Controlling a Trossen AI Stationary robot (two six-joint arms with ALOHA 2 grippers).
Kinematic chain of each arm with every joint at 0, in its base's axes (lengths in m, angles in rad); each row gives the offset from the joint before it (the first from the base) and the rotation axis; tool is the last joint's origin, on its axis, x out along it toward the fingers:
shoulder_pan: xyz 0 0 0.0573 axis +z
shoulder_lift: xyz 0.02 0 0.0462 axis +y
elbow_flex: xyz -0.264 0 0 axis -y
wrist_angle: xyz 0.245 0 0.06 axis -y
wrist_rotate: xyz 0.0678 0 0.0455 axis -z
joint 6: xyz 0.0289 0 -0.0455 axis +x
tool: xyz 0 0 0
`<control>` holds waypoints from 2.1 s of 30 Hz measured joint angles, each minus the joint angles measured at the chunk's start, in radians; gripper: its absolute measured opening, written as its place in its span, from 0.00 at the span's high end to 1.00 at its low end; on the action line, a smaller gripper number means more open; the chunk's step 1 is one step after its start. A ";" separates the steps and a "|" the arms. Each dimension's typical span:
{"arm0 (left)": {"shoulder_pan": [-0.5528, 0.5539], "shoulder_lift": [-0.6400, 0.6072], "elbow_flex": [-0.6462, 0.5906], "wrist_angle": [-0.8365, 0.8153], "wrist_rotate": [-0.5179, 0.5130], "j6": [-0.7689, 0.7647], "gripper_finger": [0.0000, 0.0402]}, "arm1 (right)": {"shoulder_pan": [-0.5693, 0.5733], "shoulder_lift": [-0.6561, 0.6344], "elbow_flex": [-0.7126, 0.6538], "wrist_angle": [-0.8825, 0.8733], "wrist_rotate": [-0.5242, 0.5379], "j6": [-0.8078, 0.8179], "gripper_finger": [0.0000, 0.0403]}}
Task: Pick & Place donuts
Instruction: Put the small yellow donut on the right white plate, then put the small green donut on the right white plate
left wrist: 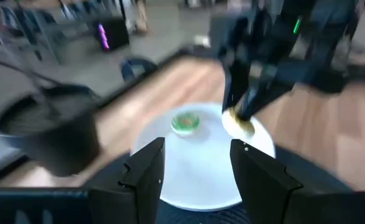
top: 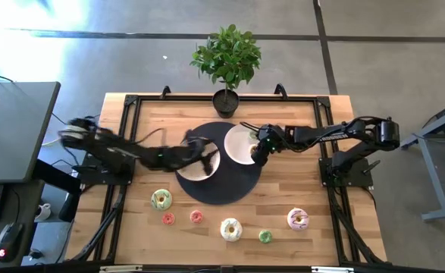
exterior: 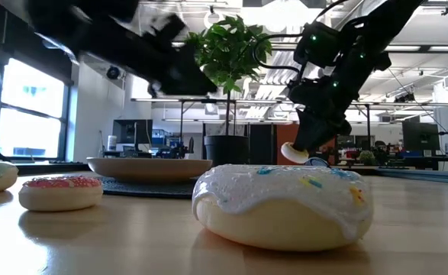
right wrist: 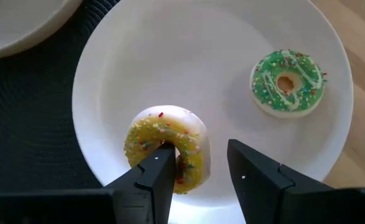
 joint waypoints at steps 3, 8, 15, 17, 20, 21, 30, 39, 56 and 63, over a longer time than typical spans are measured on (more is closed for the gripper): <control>0.042 0.143 0.122 -0.015 0.059 0.009 0.55 | 0.000 0.000 0.000 -0.002 0.000 0.000 0.66; 0.080 0.313 0.326 -0.060 0.155 0.076 0.55 | 0.000 0.000 0.000 -0.002 0.000 0.000 0.66; 0.093 0.487 0.594 -0.314 0.209 0.086 0.55 | 0.000 0.000 0.000 -0.002 -0.004 -0.035 0.66; 0.093 0.521 0.652 -0.382 0.194 0.087 0.55 | 0.000 0.000 0.000 0.001 -0.026 -0.053 0.66; 0.093 0.561 0.725 -0.459 0.185 0.090 0.55 | 0.000 -0.003 -0.001 0.003 -0.060 -0.070 0.66; 0.093 0.566 0.735 -0.496 0.181 0.090 0.55 | 0.000 -0.006 -0.002 0.002 -0.066 -0.072 0.66; 0.112 0.567 0.754 -0.609 0.147 0.087 0.55 | 0.000 -0.077 -0.002 -0.017 -0.053 -0.087 0.66; 0.108 0.502 0.755 -0.624 0.112 0.107 0.55 | 0.000 -0.154 -0.002 -0.203 0.109 -0.082 0.66; 0.053 -0.028 0.758 -1.161 0.110 0.061 0.55 | 0.310 -0.314 0.000 -0.045 -0.084 0.032 0.66; 0.048 -0.237 0.699 -1.449 0.132 -0.076 0.55 | 0.557 -0.220 0.002 0.141 0.000 0.045 0.66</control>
